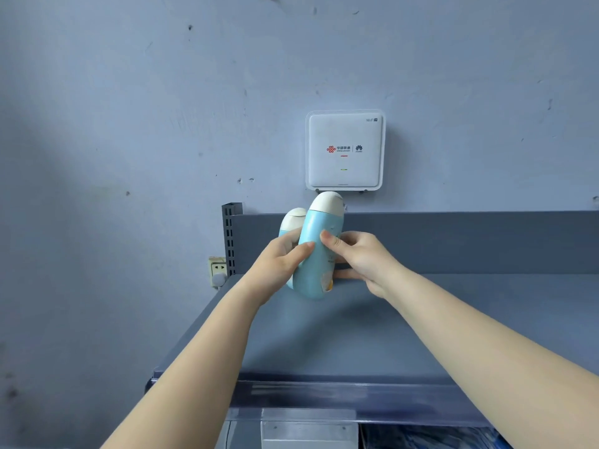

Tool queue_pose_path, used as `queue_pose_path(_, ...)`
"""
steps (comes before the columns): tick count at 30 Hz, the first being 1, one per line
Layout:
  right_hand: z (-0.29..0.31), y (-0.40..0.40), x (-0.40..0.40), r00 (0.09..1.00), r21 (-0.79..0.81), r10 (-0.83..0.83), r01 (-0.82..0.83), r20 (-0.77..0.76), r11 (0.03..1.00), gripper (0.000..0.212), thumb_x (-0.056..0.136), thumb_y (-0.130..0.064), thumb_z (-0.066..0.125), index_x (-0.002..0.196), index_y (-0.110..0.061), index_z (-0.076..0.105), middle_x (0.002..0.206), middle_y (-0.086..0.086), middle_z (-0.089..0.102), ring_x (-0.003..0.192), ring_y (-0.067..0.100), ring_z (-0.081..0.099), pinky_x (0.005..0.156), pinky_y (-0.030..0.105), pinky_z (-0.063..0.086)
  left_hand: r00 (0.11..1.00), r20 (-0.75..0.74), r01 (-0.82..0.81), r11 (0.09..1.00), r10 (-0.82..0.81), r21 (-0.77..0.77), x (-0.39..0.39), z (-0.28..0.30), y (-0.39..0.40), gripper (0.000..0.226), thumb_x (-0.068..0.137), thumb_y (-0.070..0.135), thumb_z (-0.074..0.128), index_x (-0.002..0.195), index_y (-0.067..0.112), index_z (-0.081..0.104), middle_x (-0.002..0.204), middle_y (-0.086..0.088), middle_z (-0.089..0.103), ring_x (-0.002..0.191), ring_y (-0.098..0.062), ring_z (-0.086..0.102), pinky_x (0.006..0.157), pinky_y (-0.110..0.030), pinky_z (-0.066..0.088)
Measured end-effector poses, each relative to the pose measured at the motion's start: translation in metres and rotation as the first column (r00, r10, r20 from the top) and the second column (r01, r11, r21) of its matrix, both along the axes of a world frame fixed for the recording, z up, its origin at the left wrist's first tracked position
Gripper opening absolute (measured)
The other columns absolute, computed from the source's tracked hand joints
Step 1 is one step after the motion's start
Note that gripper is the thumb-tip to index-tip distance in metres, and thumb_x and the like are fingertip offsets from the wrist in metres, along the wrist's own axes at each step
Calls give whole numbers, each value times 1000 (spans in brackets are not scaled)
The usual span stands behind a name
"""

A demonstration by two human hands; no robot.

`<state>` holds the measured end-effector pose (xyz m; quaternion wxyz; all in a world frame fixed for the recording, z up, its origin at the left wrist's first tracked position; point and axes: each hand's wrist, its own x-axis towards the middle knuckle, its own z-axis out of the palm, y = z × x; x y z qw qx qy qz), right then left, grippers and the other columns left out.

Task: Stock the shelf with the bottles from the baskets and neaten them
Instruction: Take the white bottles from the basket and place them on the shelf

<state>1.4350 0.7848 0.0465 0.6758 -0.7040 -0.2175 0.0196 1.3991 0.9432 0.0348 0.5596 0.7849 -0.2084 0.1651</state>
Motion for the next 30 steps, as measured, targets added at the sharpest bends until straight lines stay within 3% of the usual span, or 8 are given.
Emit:
queue_pose_path(3, -8, 8, 10, 998, 18, -52, 51, 34, 999, 28, 77, -36, 72, 87, -11, 66, 95, 9, 71, 86, 23, 69, 74, 41, 58, 999, -3, -35, 997, 35, 73, 6, -2, 9, 24, 89, 31, 51, 109, 24, 62, 105, 3, 66, 97, -12, 62, 86, -27, 48)
queue_pose_path(7, -17, 19, 26, 986, -48, -141, 145, 84, 988, 40, 64, -43, 82, 89, -15, 68, 92, 2, 73, 90, 20, 69, 83, 46, 56, 994, 13, -108, 989, 107, 105, 16, -6, 22, 21, 87, 26, 61, 106, 34, 63, 105, -2, 65, 91, -13, 63, 86, -30, 48)
queue_pose_path(9, -21, 26, 31, 981, -88, -163, 173, 110, 981, 40, 64, -43, 82, 89, -15, 69, 89, 0, 73, 87, 18, 69, 80, 41, 57, 994, 27, -111, 992, 109, 56, 18, -10, 27, 27, 88, 19, 63, 112, 31, 64, 106, -6, 68, 88, -12, 66, 84, -29, 50)
queue_pose_path(13, -23, 37, 37, 955, -151, -208, 242, 210, 959, 39, 67, -38, 82, 96, -14, 69, 92, -3, 71, 87, 13, 67, 75, 30, 55, 991, 12, -136, 990, 136, -39, 25, -18, 36, 29, 88, 7, 62, 110, 26, 62, 106, 3, 70, 88, -9, 68, 76, -20, 52)
queue_pose_path(16, -25, 41, 46, 960, -175, -165, 206, 226, 963, 35, 72, -29, 80, 102, -15, 69, 97, -1, 71, 93, 16, 66, 81, 34, 55, 984, -38, -179, 979, 176, -102, 32, -24, 45, 30, 87, 11, 64, 116, 16, 56, 109, 3, 69, 95, -8, 67, 77, -18, 50)
queue_pose_path(21, -27, 50, 52, 936, -229, -171, 247, 307, 941, 28, 75, -17, 78, 101, -12, 70, 96, 2, 71, 91, 18, 66, 86, 39, 54, 972, -89, -228, 961, 216, -159, 43, -32, 55, 26, 86, 10, 65, 105, 15, 49, 110, -2, 68, 101, -15, 65, 88, -30, 52)
queue_pose_path(26, -30, 56, 57, 927, -224, -214, 290, 309, 931, 27, 75, -17, 77, 100, -10, 70, 97, 5, 71, 90, 19, 66, 85, 41, 54, 964, -58, -266, 950, 259, -163, 47, -32, 57, 21, 86, 9, 65, 101, 18, 54, 108, 3, 66, 96, -7, 64, 84, -24, 53)
queue_pose_path(30, -33, 59, 59, 920, -230, -239, 317, 310, 920, 27, 76, -18, 77, 100, -10, 69, 97, 5, 71, 91, 20, 66, 85, 41, 54, 946, -39, -324, 940, 322, -110, 50, -32, 55, 23, 87, 9, 64, 106, 17, 55, 110, 3, 62, 96, -12, 62, 82, -23, 51)
